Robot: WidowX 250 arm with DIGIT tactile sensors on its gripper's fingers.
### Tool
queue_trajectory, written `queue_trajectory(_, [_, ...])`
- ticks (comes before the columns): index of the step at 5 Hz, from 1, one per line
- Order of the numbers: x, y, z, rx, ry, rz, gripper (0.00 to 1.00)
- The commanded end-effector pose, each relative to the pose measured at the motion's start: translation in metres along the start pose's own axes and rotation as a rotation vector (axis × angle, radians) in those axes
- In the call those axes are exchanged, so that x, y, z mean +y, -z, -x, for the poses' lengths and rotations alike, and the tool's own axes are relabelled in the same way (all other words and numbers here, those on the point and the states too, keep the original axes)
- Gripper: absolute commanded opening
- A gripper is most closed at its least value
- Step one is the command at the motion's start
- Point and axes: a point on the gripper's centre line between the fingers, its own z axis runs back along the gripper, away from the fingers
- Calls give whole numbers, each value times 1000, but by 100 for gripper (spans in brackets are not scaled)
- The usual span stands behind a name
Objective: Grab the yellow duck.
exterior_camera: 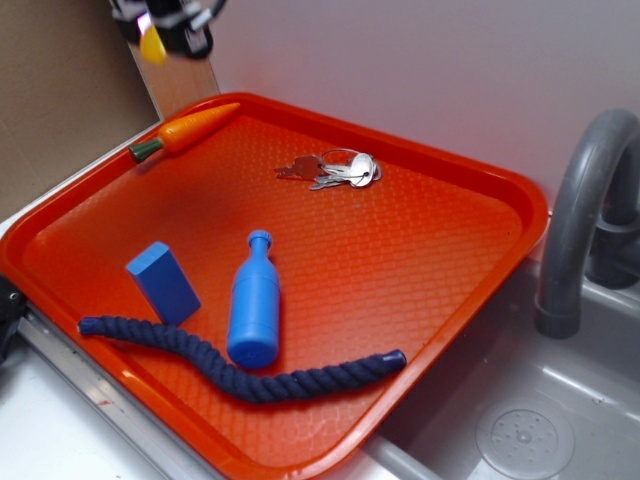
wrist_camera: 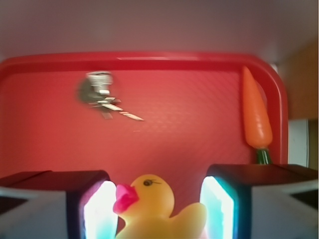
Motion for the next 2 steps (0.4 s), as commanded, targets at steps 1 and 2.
queue_trajectory(1, [-13,-59,20,-105,71,-3,0])
queue_trajectory(2, [-9,-54,25,-115,57,-13,0])
